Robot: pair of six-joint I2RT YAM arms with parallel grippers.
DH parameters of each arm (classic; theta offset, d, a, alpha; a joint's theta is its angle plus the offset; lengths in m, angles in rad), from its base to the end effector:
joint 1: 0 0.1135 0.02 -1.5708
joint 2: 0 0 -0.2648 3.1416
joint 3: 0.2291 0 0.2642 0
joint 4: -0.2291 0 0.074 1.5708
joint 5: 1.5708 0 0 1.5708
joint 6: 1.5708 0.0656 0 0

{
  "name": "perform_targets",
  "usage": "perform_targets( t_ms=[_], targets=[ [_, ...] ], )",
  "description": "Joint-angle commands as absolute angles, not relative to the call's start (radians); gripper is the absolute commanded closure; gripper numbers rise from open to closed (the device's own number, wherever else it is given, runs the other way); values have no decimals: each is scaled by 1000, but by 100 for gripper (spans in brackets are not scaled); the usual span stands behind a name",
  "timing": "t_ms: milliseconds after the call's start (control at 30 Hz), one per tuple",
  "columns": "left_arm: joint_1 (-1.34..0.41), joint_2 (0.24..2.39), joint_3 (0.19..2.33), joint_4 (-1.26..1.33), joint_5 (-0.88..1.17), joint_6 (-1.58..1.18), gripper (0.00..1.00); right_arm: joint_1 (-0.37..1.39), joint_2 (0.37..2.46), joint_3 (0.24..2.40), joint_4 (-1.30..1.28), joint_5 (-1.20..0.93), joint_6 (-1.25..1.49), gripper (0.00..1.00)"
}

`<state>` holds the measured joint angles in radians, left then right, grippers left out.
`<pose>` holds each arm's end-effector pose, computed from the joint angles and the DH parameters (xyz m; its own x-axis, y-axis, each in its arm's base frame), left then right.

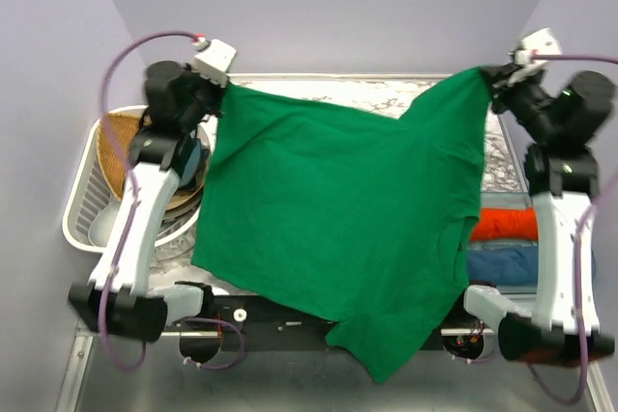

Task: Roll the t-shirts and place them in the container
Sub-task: Flatten out the T-shirt at the center of the board, then fold the T-shirt at the center of the board.

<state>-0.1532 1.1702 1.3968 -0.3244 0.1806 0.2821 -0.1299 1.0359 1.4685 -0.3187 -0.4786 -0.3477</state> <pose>0.2866 -0.0562 0.4601 -0.0017 0.2774 -0.9608 0.3407 0.9034 0.2602 0.2268 0.0008 0.5187 0.2214 -0.3339 -0.9162 -0.2800 0.8782 -0.3877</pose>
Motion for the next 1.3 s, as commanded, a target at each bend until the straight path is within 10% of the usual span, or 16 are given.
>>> perform_targets(
  t_ms=[0,200,567,1267],
  targets=[
    [-181,1450,1365,-322,281,314,100,-127,1259,1277,-224,-542,-362,100],
    [-196,1896,1601,-367,171,307,100,-120,1689,1386,-176,-497,-449,100],
    [-156,2319,2166,-434,8,281,100,-103,2333,2214,-440,-376,-439,100],
    [-146,2390,2267,-331,84,380,100,-34,2254,2154,-417,-230,-471,100]
  ],
)
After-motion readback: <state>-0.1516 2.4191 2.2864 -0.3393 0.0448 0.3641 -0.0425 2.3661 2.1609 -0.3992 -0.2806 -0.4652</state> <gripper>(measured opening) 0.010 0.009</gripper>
